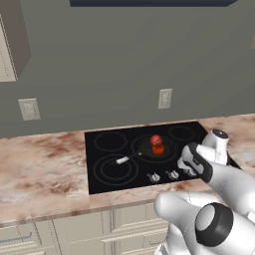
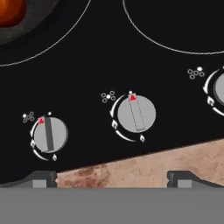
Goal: Place the pan on the center burner on the stove. Then place the tomato and the onion in the pan and turn on the center burner.
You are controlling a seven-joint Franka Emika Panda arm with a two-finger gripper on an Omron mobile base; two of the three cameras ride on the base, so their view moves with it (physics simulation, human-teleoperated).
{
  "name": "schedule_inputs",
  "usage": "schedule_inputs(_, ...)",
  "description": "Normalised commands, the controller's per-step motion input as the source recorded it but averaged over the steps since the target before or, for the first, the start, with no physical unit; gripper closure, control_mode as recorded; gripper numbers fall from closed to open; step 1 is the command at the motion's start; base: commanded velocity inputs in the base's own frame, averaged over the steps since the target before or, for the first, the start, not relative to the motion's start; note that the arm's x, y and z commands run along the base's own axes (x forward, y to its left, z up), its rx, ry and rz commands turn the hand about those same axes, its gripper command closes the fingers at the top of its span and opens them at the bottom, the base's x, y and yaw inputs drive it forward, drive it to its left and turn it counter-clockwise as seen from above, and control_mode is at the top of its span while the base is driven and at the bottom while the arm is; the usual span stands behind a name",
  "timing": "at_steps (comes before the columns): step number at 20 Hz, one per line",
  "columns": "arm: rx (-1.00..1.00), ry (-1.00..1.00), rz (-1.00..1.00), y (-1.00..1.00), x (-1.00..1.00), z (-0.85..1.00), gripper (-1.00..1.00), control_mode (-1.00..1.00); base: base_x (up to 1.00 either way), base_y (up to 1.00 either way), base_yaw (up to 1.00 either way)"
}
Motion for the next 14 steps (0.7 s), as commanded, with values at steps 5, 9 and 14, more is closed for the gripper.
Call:
schedule_inputs(5, 0.00, 0.00, 0.00, -0.08, 0.12, -0.06, -1.00, -1.00, 0.00, 0.00, 0.00)
schedule_inputs(9, 0.00, 0.00, 0.00, -0.06, 0.14, -0.08, -1.00, -1.00, 0.00, 0.00, 0.00)
schedule_inputs(14, 0.00, 0.00, 0.00, 0.00, 0.12, -0.10, -1.00, -1.00, 0.00, 0.00, 0.00)
